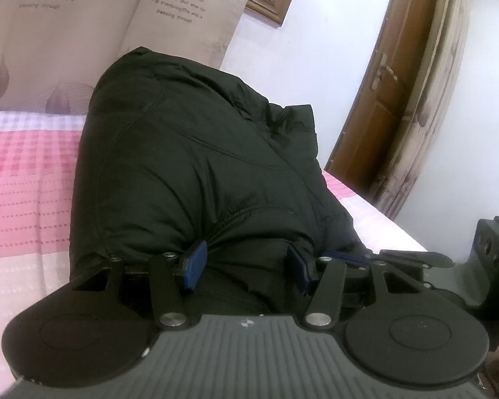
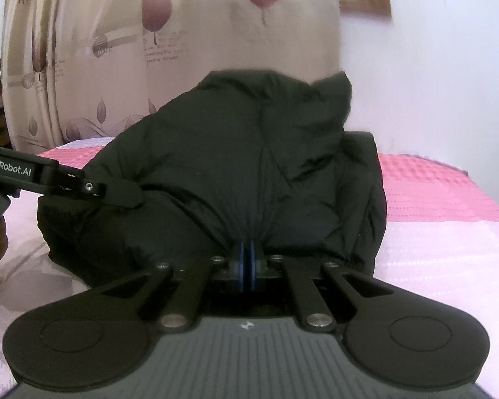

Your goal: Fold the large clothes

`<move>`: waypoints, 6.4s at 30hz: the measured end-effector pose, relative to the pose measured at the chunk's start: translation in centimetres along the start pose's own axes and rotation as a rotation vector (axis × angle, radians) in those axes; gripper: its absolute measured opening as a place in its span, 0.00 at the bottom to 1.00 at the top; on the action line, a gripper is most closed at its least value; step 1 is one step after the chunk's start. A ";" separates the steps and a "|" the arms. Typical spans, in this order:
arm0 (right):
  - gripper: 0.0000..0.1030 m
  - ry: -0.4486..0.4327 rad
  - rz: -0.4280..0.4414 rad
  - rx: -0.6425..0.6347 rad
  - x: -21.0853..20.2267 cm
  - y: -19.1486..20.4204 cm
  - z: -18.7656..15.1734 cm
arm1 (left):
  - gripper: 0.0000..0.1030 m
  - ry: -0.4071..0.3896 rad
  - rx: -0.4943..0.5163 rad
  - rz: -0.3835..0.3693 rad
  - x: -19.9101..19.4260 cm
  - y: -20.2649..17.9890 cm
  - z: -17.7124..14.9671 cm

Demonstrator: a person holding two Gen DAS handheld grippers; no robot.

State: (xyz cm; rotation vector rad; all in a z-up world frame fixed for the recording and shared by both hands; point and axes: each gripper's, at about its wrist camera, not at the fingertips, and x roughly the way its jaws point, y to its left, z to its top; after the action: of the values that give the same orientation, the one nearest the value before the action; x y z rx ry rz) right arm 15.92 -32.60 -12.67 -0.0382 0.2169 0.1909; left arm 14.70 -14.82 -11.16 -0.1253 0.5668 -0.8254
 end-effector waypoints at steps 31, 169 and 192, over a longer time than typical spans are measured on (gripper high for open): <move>0.03 -0.010 0.045 0.052 -0.2 -0.8 -0.3 | 0.93 0.006 0.271 0.147 1.5 -6.3 2.4; 1.00 0.224 0.413 0.594 5.6 -13.4 2.4 | 1.00 0.255 -0.258 -0.213 7.4 14.7 4.3; 0.41 0.135 0.337 0.481 5.0 -8.6 4.9 | 0.78 0.122 0.138 0.178 4.6 4.7 4.7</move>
State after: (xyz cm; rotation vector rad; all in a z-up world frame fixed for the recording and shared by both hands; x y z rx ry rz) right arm 23.40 -39.82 -8.84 0.4676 0.3997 0.4677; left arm 22.71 -15.49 -10.63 0.1018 0.6244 -0.6996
